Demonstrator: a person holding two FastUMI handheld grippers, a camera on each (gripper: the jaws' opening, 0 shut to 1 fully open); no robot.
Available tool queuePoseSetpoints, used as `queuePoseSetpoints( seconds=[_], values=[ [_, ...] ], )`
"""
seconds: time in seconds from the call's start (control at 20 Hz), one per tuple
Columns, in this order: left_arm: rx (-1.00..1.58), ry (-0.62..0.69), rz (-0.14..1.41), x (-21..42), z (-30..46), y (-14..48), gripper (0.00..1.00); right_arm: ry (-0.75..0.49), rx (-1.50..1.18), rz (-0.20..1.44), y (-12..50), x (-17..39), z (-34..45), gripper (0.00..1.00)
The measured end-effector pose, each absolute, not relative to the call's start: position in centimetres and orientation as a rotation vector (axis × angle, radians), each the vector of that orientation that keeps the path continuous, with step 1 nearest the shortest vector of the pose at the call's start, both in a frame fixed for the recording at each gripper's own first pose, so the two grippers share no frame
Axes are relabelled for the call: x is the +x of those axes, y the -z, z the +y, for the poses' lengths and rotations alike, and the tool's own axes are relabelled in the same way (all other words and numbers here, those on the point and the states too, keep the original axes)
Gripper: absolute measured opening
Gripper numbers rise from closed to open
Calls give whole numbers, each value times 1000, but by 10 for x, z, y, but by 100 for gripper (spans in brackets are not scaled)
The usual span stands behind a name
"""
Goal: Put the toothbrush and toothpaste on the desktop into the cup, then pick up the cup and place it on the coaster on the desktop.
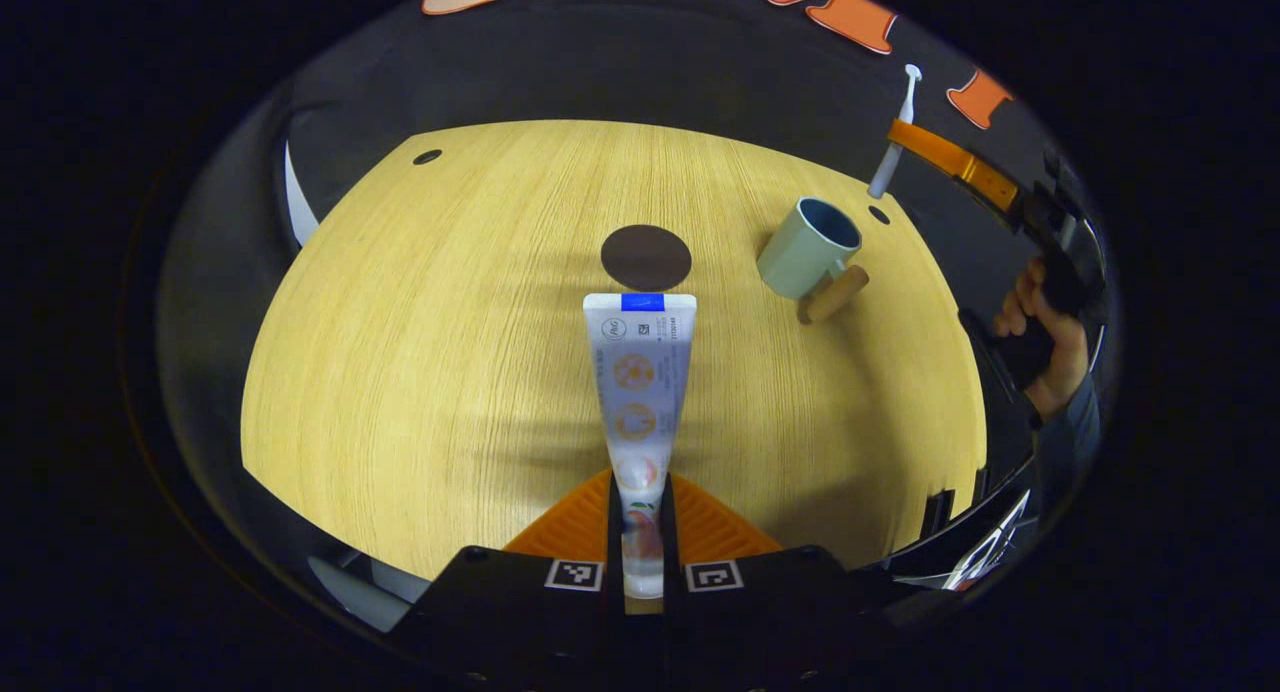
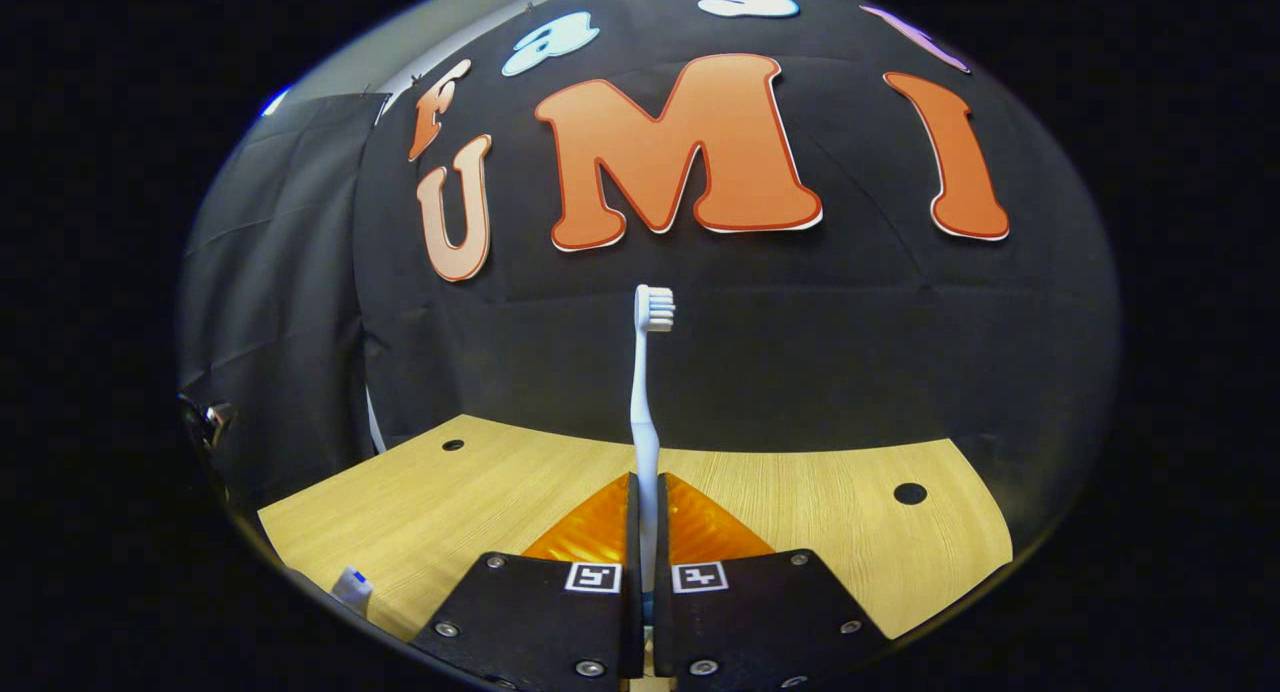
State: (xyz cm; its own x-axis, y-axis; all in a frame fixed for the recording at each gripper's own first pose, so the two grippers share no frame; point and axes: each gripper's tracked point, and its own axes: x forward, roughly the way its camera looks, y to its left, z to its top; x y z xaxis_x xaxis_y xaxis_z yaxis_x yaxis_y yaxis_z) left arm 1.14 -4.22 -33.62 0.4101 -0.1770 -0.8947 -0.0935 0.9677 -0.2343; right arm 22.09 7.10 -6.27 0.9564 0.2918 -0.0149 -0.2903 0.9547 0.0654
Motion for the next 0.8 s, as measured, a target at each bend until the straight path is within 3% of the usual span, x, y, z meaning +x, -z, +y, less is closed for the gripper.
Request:
queuePoseSetpoints(
  seconds=[0.8],
  values=[
    [-244, 3, 1155, 9, -34, 335, 16, -274, 37, 151, 174, 247, 86, 5]
  ],
)
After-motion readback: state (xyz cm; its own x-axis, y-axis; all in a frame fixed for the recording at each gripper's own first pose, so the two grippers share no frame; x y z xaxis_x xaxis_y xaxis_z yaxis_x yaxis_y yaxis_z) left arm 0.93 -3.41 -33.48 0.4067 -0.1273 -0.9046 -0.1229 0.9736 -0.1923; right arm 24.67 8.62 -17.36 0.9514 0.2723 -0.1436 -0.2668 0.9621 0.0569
